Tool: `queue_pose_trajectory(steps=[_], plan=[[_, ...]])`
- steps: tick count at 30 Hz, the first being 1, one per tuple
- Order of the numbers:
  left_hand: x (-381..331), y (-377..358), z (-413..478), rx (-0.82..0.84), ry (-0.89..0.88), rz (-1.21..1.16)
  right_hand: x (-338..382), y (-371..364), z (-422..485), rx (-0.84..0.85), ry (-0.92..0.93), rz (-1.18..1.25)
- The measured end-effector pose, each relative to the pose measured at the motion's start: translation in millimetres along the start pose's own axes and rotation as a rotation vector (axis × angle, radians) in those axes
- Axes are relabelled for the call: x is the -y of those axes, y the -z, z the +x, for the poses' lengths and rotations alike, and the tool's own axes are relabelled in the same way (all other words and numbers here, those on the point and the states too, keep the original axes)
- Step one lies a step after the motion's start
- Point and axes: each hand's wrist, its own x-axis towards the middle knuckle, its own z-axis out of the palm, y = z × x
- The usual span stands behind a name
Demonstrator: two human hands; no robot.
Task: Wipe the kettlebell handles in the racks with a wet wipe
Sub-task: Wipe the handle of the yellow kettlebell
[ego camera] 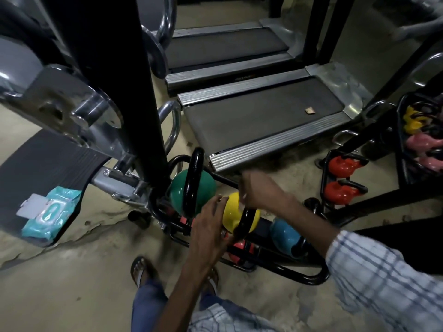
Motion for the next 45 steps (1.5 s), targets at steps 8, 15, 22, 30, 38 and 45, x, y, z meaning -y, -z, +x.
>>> queue_pose_trajectory(steps=[8, 15, 22, 30, 38, 45], plan=[[8.6, 2.7, 7.3, 0.167, -0.114, 0.023, 23.9, -69.8, -78.2, -0.330, 0.130, 0.143], [-0.6, 7.7, 4.8, 0.156, -0.181, 0.065, 17.9, -112.0, -109.3, -0.676, -0.056, 0.872], [-14.4, 10.4, 2.9, 0.147, -0.170, 0.147, 13.2, -139.1, -93.9, -0.533, -0.470, 1.281], [-21.3, 8.6, 1.7, 0.145, -0.181, 0.183, -15.0, -117.6, -72.9, -0.201, -0.153, 0.991], [-24.6, 11.6, 2.5, 0.137, -0.181, 0.180, -18.6, -117.6, -57.5, -0.018, -0.336, 1.357], [-26.8, 11.1, 1.8, 0.137, -0.172, 0.233, -17.0, -108.1, -63.2, 0.039, -0.305, 1.469]])
